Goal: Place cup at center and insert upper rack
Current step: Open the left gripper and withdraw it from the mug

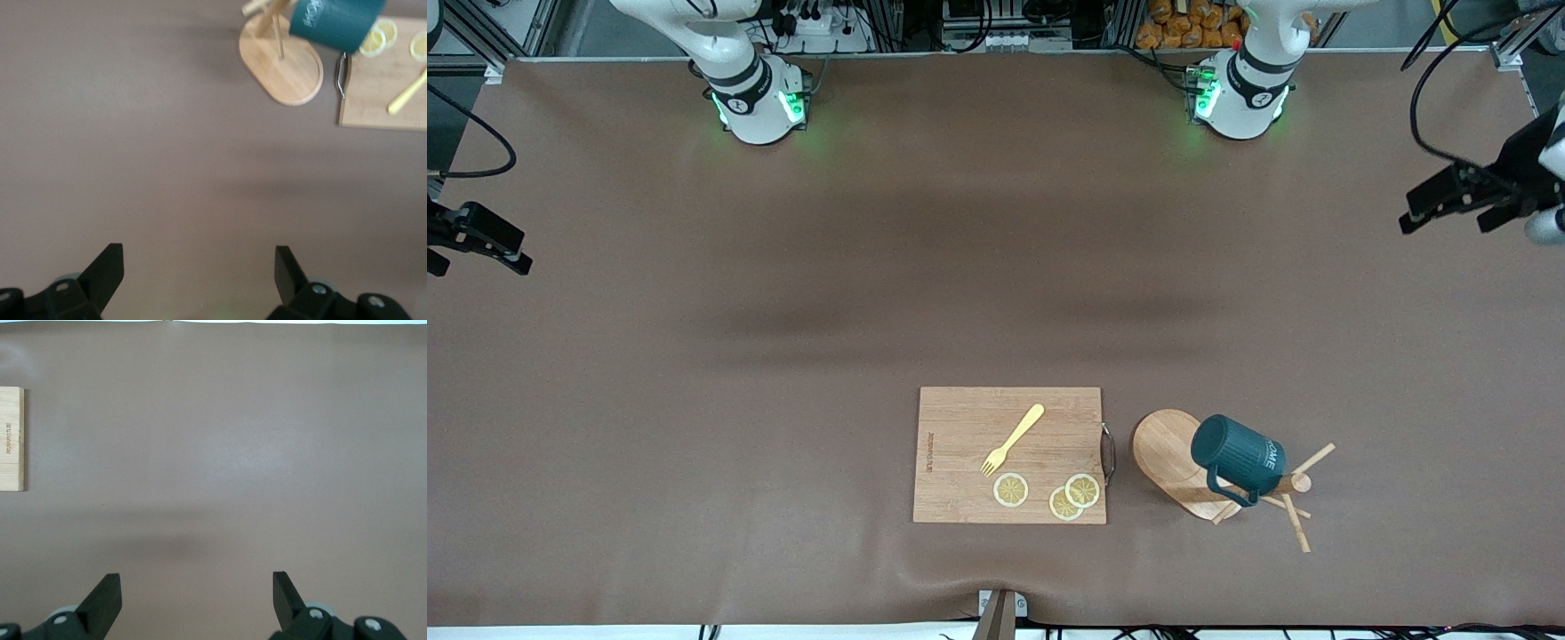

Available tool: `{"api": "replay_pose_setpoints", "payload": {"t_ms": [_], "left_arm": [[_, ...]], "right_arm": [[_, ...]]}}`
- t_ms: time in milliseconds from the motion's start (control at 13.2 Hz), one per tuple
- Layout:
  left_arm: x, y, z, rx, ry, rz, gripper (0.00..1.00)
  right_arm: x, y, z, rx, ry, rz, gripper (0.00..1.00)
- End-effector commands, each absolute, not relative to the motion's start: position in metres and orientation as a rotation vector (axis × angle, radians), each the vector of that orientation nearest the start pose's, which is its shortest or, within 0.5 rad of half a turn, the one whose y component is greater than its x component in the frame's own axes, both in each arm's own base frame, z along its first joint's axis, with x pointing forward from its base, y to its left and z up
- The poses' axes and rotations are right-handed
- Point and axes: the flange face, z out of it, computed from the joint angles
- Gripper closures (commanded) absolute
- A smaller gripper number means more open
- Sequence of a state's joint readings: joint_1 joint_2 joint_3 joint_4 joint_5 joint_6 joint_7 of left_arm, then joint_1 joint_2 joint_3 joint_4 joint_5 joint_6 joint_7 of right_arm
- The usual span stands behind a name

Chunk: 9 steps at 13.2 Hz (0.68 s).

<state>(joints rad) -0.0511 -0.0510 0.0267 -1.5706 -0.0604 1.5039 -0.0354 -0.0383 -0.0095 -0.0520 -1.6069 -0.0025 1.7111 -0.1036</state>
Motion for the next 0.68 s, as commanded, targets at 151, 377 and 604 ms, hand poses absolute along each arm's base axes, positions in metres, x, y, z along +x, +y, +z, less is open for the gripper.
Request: {"api": "replay_pose_setpoints", "payload": {"t_ms": [151,377,604], "left_arm": [[0.514,-0.045,0.667,-3.171,0.180,0.062,0.00],[0.511,-0.069,0.670,-3.077,0.232,0.068,0.00],[0.514,-0.062,0.677,-3.099,0.219,0.047,0.00]], "right_arm": [[0.564,-0.051,0.631,-3.131,-0.008,-0.180,0.00],[0.564,-0.051,0.631,-3.129,-0.008,-0.182,0.00],[0.564,-0.051,0.630,-3.131,-0.008,-0.177,0.00]]}}
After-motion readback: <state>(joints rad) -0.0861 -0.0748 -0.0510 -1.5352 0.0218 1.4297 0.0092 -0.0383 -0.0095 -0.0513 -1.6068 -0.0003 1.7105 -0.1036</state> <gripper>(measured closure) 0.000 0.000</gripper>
